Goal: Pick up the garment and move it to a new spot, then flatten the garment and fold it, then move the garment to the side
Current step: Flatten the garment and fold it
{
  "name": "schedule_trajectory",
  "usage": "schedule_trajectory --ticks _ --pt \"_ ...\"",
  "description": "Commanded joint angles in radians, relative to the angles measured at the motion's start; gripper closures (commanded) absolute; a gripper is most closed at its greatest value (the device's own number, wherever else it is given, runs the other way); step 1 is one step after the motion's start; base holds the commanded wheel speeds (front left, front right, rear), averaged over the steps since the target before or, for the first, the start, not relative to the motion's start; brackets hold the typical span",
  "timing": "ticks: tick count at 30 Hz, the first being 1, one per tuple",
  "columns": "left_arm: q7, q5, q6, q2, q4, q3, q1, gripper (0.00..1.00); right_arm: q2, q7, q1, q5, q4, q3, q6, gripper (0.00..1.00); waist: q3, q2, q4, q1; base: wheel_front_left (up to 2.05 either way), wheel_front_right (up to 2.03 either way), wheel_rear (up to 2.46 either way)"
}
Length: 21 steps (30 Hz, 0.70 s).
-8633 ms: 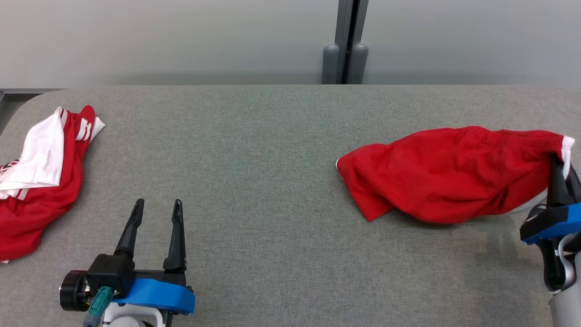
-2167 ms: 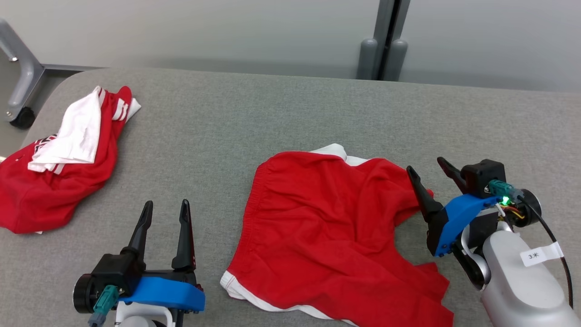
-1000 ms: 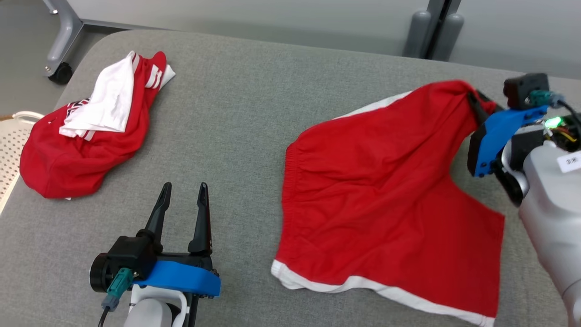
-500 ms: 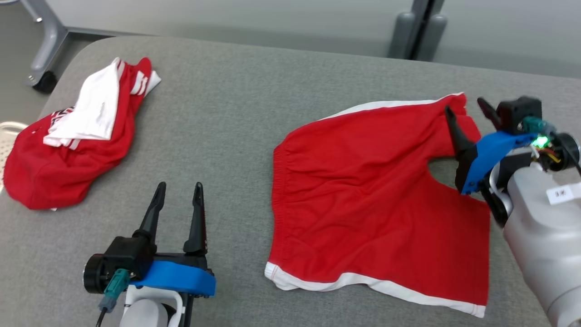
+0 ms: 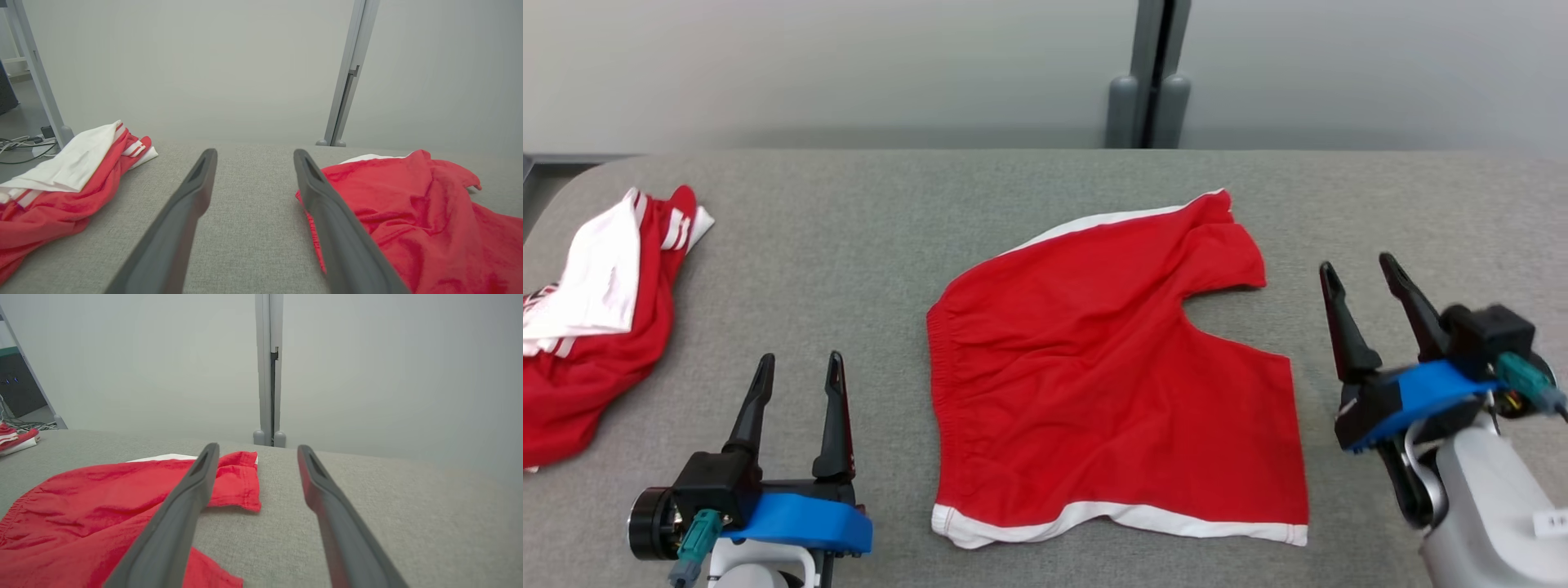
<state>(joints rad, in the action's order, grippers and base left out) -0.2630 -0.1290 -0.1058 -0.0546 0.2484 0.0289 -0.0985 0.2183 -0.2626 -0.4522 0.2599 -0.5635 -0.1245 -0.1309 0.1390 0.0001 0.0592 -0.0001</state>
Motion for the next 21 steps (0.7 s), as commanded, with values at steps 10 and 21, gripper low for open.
schedule_trajectory --ticks 10,21 --pt "-0.003 0.028 -0.011 -0.002 -0.005 -0.028 0.049 0.00 -0.080 -0.003 0.276 -0.061 0.246 0.115 0.000 0.00 -0.062 -0.0001 -0.054 0.0001 0.00 0.00 0.00" --pt "-0.003 0.048 -0.017 -0.004 -0.004 -0.033 0.088 0.00 -0.143 -0.003 0.480 -0.095 0.389 0.134 0.000 0.00 -0.096 -0.0001 -0.047 0.0001 0.00 0.00 0.00"
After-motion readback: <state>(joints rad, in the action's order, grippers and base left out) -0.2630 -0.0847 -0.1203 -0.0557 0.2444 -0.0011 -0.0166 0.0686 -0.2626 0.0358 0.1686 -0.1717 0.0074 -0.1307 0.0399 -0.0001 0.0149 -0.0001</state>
